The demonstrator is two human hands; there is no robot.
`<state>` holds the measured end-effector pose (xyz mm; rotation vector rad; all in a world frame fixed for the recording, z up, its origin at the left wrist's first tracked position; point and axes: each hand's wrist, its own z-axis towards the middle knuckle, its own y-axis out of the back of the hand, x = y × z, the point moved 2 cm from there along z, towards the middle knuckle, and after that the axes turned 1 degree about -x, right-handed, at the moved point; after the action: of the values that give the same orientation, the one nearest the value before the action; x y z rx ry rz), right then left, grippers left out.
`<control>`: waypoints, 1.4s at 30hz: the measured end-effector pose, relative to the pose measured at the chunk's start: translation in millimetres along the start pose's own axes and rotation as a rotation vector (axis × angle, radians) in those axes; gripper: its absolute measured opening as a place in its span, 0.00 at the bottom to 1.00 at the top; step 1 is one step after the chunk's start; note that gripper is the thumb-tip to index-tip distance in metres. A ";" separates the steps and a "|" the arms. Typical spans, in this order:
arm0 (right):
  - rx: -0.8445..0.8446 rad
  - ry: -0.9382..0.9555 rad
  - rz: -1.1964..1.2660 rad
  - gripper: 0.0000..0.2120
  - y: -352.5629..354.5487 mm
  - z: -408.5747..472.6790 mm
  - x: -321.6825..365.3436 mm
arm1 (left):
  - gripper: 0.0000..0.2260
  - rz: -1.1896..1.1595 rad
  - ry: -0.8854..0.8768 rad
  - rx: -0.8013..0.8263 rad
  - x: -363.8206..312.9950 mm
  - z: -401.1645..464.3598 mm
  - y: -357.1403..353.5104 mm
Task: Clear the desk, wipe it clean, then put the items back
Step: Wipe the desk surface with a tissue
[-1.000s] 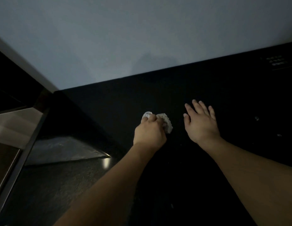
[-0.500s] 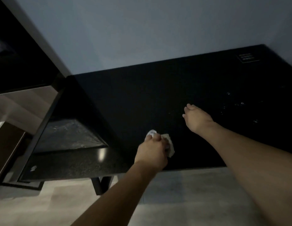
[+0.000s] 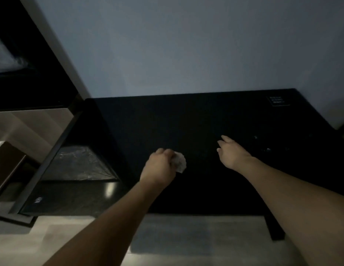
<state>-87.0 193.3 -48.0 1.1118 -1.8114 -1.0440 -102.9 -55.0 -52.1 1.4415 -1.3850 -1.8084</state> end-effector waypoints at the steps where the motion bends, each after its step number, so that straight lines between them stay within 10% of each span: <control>1: -0.033 -0.005 0.023 0.22 0.5 14.6 1.2 | 0.15 -0.021 0.018 -0.004 -0.6 20.4 1.7; 26: -0.187 0.114 0.119 0.26 -24.6 169.7 -11.4 | 0.19 0.182 0.060 -0.108 -29.5 377.3 -67.3; 42: -0.361 0.155 0.181 0.23 -34.5 167.1 -13.2 | 0.17 0.213 -0.102 -0.152 -6.7 244.3 -98.1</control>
<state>-220.6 237.4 -145.5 0.7734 -1.4966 -1.0904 -298.5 93.4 -147.3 1.0953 -1.3604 -1.8264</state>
